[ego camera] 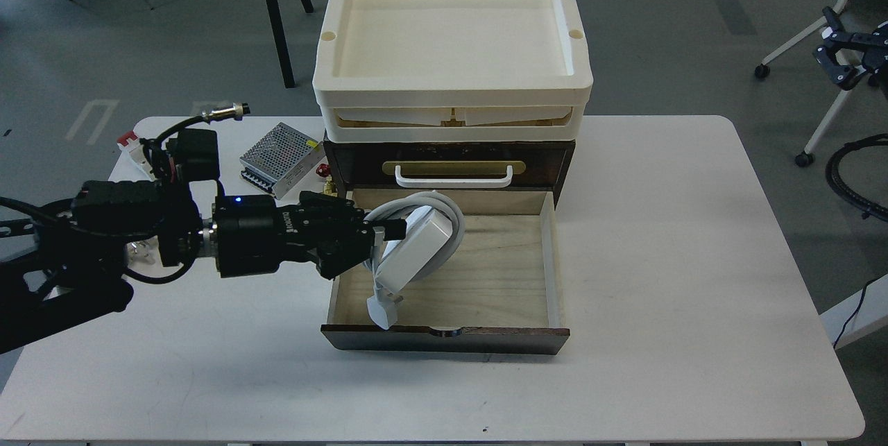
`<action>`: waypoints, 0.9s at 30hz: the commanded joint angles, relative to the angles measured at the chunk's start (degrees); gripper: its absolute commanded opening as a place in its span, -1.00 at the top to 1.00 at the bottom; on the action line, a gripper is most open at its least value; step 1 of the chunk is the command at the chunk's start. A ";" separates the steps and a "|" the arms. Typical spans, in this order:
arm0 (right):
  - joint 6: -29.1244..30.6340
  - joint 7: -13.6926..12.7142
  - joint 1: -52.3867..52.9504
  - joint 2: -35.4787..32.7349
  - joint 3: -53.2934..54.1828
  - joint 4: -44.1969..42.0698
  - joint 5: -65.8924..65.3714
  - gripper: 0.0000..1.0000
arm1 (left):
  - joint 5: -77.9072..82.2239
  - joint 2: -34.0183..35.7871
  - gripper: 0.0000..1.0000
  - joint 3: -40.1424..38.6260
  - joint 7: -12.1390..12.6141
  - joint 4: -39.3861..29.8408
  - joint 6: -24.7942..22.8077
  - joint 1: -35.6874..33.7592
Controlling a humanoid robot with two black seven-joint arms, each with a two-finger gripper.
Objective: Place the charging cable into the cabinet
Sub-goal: 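Carry the adapter with the left gripper over the open drawer, then lower the adapter into the drawer, open the left gripper, withdraw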
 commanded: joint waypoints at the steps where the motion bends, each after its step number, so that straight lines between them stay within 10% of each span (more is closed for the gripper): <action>1: 0.00 0.00 0.00 -0.05 -0.02 0.01 0.00 -1.00 | -0.01 -7.47 1.00 0.18 -0.01 9.50 -0.52 1.50; 14: 0.00 0.00 -0.61 0.04 0.07 0.01 0.00 -1.00 | 0.43 -15.48 0.88 0.19 -0.01 26.92 -1.57 4.14; 22: 0.00 0.00 -0.61 -0.05 0.16 0.01 0.00 -1.00 | -3.34 -16.01 -0.52 -0.78 -0.01 24.37 -1.92 4.49; 27: 0.00 0.09 -0.70 -0.05 0.16 0.01 0.00 -1.00 | -7.20 -15.13 -0.83 -2.09 -0.01 21.73 -2.10 4.32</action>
